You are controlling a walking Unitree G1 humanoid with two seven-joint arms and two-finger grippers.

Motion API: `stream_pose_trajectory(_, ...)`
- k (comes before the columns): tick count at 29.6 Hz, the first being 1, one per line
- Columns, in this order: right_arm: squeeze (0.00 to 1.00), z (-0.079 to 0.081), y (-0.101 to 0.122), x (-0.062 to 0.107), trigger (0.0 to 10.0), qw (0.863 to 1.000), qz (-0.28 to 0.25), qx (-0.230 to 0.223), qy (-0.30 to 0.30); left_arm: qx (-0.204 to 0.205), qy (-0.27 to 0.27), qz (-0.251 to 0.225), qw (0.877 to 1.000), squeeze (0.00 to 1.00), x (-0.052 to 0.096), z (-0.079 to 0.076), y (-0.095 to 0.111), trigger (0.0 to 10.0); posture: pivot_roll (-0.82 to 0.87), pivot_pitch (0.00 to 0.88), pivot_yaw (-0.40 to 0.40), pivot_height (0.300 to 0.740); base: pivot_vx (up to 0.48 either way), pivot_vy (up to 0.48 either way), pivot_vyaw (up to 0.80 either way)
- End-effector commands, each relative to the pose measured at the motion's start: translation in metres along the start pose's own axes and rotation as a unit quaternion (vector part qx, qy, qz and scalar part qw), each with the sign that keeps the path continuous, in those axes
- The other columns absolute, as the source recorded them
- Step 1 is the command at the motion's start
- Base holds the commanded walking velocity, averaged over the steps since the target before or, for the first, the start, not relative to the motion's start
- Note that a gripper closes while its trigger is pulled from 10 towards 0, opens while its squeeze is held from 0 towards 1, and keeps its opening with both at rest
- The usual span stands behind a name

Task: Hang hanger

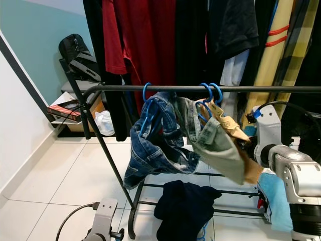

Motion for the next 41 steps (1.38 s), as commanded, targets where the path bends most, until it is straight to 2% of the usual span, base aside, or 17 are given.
stream_pose_trajectory(1,0.00,-0.002,0.008,-0.001,0.0,1.000,-0.018,-0.001,-0.005,-0.007,0.007,0.002,1.000,0.00,0.000,0.007,0.000,10.0,-0.13,0.000,0.082,0.740,0.000,0.000,0.00)
stream_pose_trajectory(7,0.00,0.002,0.016,0.000,0.0,0.999,-0.046,-0.004,0.005,-0.007,0.007,0.002,1.000,0.00,0.000,0.007,0.000,10.0,-0.13,0.000,0.083,0.740,0.000,0.000,0.00)
stream_pose_trajectory(10,0.00,0.005,0.037,0.005,0.0,0.994,-0.109,-0.017,0.018,-0.008,0.008,0.003,1.000,0.00,0.000,0.007,0.000,10.0,-0.13,0.000,0.083,0.740,0.000,0.000,0.00)
stream_pose_trajectory(16,0.00,0.000,0.052,0.010,0.0,0.988,-0.151,-0.027,0.008,-0.010,0.008,0.003,1.000,0.00,0.000,0.007,0.000,10.0,-0.13,0.000,0.083,0.740,0.000,0.000,0.00)
stream_pose_trajectory(25,0.00,0.002,0.040,0.018,0.0,0.988,-0.146,-0.038,0.034,-0.008,0.019,0.015,1.000,0.00,0.000,0.009,-0.003,10.0,-0.14,0.000,0.080,0.740,-0.087,0.000,0.00)
stream_pose_trajectory(41,0.00,-0.005,0.045,0.021,0.0,0.987,-0.154,-0.035,0.013,-0.015,0.019,0.016,1.000,0.00,0.000,0.009,-0.003,10.0,-0.14,0.000,0.087,0.740,-0.322,0.000,0.00)
Point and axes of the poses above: a point about 5 cm out from each wrist's last joint towards the gripper, its own x axis pointing back from the gripper into the wrist, its own y axis along the axis of the wrist's last joint, z = x × y, the point moved 4 cm from there along -x, pointing out of the wrist towards the gripper, and after that the axes turned 9 degrees about x, right-handed, at the moved point
